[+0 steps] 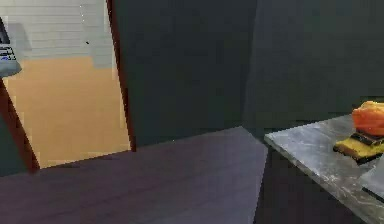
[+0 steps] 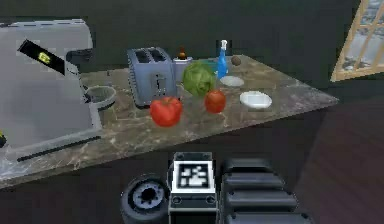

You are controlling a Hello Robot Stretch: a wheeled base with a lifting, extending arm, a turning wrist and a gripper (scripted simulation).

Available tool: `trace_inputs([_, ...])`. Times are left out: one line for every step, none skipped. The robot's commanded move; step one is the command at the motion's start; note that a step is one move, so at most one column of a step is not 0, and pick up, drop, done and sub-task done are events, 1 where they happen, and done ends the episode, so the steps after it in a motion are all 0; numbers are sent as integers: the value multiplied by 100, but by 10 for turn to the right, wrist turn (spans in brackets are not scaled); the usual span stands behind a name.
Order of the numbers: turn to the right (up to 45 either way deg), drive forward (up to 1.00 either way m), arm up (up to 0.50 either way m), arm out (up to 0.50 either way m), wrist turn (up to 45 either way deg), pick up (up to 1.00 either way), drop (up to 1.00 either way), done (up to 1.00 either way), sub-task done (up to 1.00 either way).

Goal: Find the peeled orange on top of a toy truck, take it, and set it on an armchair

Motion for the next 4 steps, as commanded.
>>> trace_inputs([450, 0, 0, 0, 0, 0, 0, 0, 0])
trace_inputs([60, 0, 0, 0, 0, 0, 0, 0, 0])
trace_inputs([0, 35, 0, 0, 0, 0, 0, 0, 0])
trace_inputs([-450, 0, 0, 0, 0, 0, 0, 0, 0])
